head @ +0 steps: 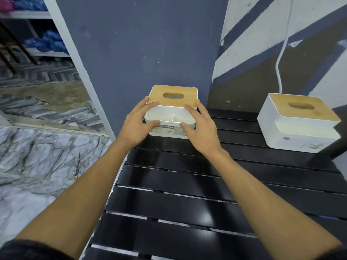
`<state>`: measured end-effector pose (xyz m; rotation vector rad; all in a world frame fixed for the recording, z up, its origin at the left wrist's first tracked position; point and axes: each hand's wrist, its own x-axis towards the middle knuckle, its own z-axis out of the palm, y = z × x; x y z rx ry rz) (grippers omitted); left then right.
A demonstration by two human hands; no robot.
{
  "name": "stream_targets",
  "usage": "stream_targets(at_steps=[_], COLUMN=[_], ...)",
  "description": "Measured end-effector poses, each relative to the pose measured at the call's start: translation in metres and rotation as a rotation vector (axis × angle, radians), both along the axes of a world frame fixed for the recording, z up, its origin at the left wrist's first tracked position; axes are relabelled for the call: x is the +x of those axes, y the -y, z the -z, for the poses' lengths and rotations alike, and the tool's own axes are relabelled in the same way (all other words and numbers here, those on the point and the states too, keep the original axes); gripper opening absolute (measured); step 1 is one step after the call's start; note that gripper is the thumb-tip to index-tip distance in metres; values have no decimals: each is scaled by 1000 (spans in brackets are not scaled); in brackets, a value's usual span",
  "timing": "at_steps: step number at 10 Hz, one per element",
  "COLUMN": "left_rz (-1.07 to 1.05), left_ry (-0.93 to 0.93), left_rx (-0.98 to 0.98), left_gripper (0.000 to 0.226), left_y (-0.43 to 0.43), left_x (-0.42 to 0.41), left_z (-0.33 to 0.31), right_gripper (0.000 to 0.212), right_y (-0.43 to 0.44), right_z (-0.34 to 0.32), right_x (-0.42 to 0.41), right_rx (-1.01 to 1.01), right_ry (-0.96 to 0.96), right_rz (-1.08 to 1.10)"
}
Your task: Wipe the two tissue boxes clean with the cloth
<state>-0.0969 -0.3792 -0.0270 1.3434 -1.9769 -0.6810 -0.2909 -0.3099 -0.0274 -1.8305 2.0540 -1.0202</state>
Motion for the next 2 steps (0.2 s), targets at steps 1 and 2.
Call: stream_targets(at_steps=[1,2], left_rz=[12,-6], left_ry=[41,33], left_rx=[-14,-55], left_gripper=[63,71], left_y=[-2,-8], left_x=[-1,3], left_z=[-1,0], right_gripper=[64,71], right_y=[-5,-12], right_z=[-3,-1], right_x=[0,-1], right_rx=[13,9], right_ry=[-8,15], right_rz=[-29,-51])
